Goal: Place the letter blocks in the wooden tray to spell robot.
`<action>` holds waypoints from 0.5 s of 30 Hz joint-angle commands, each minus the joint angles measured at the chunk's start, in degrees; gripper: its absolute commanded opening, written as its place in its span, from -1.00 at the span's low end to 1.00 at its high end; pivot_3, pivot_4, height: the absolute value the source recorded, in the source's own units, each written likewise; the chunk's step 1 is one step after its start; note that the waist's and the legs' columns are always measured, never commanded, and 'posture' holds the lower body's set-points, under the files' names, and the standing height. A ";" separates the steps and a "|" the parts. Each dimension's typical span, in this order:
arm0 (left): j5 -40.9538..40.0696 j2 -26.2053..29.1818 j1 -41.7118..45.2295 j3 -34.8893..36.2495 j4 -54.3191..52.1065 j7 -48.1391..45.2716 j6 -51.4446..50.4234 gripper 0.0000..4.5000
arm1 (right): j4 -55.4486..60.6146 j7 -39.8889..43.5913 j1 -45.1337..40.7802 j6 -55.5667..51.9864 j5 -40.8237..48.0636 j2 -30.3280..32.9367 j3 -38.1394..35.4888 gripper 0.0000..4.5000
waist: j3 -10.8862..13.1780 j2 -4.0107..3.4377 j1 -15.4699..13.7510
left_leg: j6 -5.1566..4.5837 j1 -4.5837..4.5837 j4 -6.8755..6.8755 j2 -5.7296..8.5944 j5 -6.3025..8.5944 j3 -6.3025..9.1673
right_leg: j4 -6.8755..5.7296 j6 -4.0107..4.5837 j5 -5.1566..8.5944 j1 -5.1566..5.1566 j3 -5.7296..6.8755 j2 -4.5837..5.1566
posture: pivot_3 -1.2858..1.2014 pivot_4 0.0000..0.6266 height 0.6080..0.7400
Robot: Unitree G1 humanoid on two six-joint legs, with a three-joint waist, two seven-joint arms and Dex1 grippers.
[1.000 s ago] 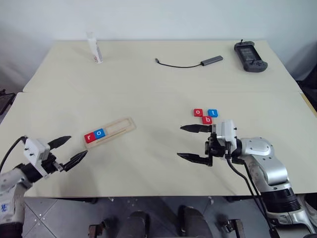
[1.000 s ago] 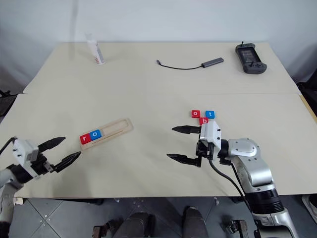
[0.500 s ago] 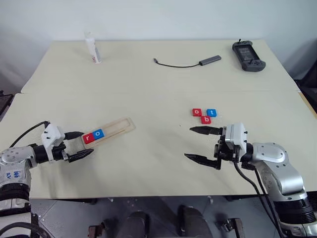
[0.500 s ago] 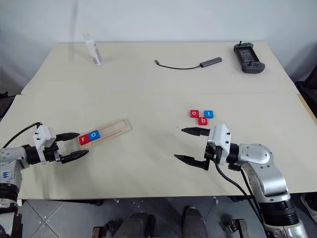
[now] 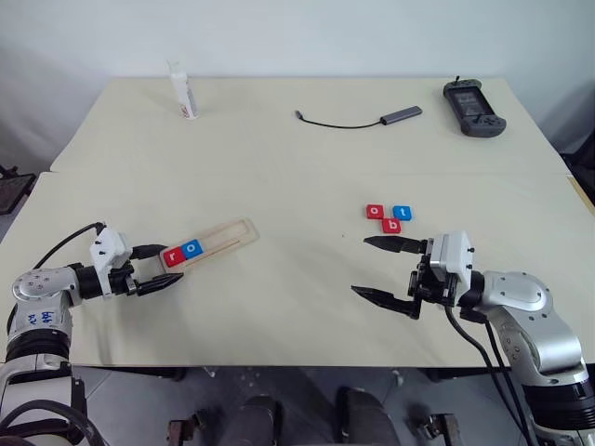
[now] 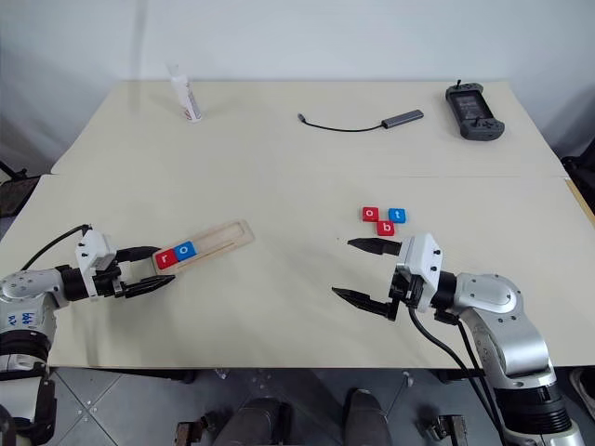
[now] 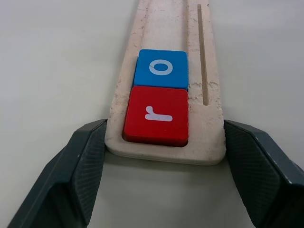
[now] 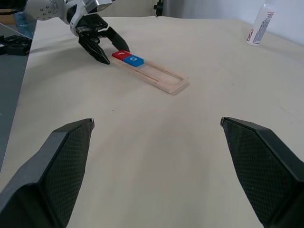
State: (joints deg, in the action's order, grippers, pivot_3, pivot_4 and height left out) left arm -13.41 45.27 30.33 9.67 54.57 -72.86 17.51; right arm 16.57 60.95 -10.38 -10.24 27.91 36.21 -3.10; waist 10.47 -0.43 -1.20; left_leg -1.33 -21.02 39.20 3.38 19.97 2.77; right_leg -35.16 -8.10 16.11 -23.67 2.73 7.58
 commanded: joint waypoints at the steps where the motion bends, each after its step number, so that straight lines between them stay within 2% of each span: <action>1: 0.86 -1.87 -1.64 -1.68 -1.90 -1.51 0.13 0.52 | 1.27 0.13 -0.89 0.34 0.90 1.01 -1.42 1.00 | 0.00 0.00 -0.13 | 0.00 0.00 0.00 0.00 0.00 0.00 | 0.01 0.00 0.00 0.00 0.00 0.00 | 0.03 -0.52 1.00; 4: -1.50 -4.18 -2.26 -2.53 -11.22 -2.86 -2.80 0.52 | 0.54 0.55 -0.55 0.53 0.95 1.67 -2.19 1.00 | 0.00 0.00 -0.38 | -0.03 -0.05 0.00 0.04 -0.02 0.04 | 0.02 -0.01 -0.01 0.00 0.01 0.05 | 0.03 -0.52 1.00; 9: -0.94 -7.77 -1.74 -8.34 -27.19 -2.60 -10.01 0.52 | 1.22 1.10 3.56 0.15 1.34 4.80 -5.45 1.00 | 0.01 0.03 -0.40 | -0.06 -0.20 0.04 0.09 -0.02 0.17 | 0.11 -0.05 -0.03 0.00 0.02 0.06 | 0.03 -0.52 1.00; 15: 2.70 -14.20 5.16 -16.02 -29.68 -1.53 -12.26 0.52 | 5.25 0.09 13.02 -1.42 3.10 7.23 -11.96 1.00 | 0.03 0.06 -0.36 | -0.06 -0.19 0.02 0.05 -0.02 0.09 | 0.15 -0.06 -0.03 0.00 0.04 -0.02 | 0.03 -0.52 1.00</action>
State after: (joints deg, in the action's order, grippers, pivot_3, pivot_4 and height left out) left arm -11.51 31.54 34.36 -5.25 26.19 -74.62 5.60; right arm 18.73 61.51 1.53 -11.44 29.50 42.47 -12.15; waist 10.49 -0.37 -1.56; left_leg -1.39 -21.21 39.22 3.43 19.95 2.83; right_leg -35.01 -8.17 16.08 -23.67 2.76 7.57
